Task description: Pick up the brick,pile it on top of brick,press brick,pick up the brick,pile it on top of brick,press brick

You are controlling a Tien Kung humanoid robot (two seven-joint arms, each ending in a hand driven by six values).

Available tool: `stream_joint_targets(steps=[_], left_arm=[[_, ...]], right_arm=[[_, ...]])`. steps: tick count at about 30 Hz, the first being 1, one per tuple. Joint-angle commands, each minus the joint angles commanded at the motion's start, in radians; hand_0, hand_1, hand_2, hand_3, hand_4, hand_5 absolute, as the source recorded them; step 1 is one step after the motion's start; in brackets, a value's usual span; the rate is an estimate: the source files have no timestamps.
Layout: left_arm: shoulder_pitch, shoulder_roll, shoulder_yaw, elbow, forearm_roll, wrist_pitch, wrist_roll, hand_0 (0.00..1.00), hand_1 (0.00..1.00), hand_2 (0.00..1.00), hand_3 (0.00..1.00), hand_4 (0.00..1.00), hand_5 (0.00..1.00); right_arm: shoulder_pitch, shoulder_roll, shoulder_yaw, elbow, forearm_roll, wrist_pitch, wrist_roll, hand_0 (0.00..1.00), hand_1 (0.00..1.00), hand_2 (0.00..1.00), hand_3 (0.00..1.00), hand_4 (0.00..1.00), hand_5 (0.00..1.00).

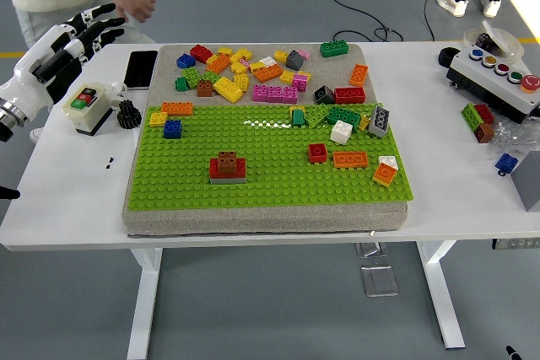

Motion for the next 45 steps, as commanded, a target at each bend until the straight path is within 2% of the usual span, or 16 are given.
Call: stream_joint_targets(steps=[2, 5, 6, 15, 22, 32, 36, 45], left_arm=[[0.005, 0.0, -0.009, -0.014, -0.08, 0.013, -0.002, 0.998, 0.928, 0.915, 0.951, 0.951, 0.724], [0.01, 0.0, -0.012, -0.034, -0.088, 0.032, -0.006, 0.998, 0.928, 0.915, 0.951, 0.951, 0.724], [0.016, 0.0, -0.013, -0.052, -0.067, 0.046, -0.01, 0.998, 0.928, 0.915, 0.951, 0.951, 0.724], [0.063, 0.008, -0.029, -0.113, 0.006, 0.088, -0.022, 0.998, 0.948, 0.922, 0.951, 0.947, 0.716], [0.087, -0.002, -0.042, -0.172, 0.075, 0.128, -0.033, 0.998, 0.97, 0.932, 0.953, 0.942, 0.71], [0.125, -0.004, -0.026, -0.189, 0.095, 0.149, -0.032, 0.998, 0.971, 0.924, 0.952, 0.942, 0.714], [0.127, -0.008, -0.008, -0.196, 0.099, 0.167, -0.034, 0.998, 0.971, 0.924, 0.952, 0.942, 0.714], [0.127, -0.013, 0.005, -0.196, 0.102, 0.177, -0.037, 0.998, 0.961, 0.918, 0.948, 0.939, 0.712]], right_arm=[[0.001, 0.001, -0.003, 0.0, 0.0, 0.001, 0.0, 0.753, 0.674, 0.726, 0.731, 0.998, 0.642], [0.001, 0.003, -0.005, 0.0, 0.0, 0.002, -0.001, 0.753, 0.674, 0.726, 0.731, 0.998, 0.642], [0.0, 0.004, -0.007, 0.0, -0.003, 0.005, -0.005, 0.753, 0.674, 0.726, 0.731, 0.998, 0.642], [0.005, 0.008, -0.014, 0.0, -0.021, 0.004, -0.014, 0.751, 0.674, 0.725, 0.728, 0.998, 0.639], [-0.002, 0.016, -0.024, 0.0, -0.025, -0.001, -0.019, 0.753, 0.675, 0.725, 0.728, 0.998, 0.638], [-0.007, 0.029, -0.03, 0.0, -0.038, -0.013, -0.019, 0.751, 0.676, 0.723, 0.723, 0.998, 0.638], [-0.01, 0.033, -0.03, 0.0, -0.044, -0.016, -0.02, 0.751, 0.676, 0.723, 0.723, 0.998, 0.638], [-0.01, 0.04, -0.031, 0.0, -0.055, -0.017, -0.018, 0.751, 0.675, 0.722, 0.72, 0.998, 0.64]])
